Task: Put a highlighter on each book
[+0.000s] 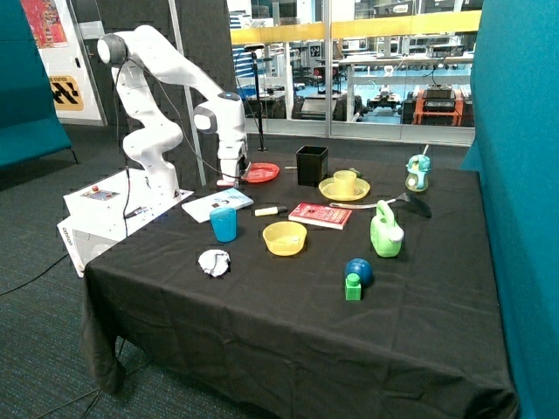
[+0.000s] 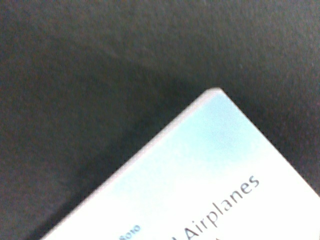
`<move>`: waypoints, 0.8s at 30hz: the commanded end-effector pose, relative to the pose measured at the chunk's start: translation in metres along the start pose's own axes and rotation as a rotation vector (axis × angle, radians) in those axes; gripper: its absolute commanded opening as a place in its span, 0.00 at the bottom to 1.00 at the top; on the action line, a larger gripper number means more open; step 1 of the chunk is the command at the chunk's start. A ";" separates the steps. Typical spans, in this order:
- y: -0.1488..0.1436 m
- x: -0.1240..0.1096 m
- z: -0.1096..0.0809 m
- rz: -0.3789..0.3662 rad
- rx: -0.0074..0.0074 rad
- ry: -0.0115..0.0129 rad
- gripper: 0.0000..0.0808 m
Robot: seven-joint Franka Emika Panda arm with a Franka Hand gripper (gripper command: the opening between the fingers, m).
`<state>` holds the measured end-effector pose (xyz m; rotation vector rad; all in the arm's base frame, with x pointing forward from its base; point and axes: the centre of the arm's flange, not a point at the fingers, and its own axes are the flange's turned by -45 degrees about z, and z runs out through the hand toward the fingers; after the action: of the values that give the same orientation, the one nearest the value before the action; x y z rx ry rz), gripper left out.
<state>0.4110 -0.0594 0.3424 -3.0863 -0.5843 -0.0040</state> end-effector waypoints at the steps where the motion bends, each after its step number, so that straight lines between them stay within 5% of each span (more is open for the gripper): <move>1: 0.013 -0.011 0.020 -0.010 0.0000 -0.0026 0.00; 24: 0.006 -0.061 0.051 -0.053 0.0001 -0.0026 0.00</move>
<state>0.3775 -0.0828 0.2992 -3.0759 -0.6341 0.0057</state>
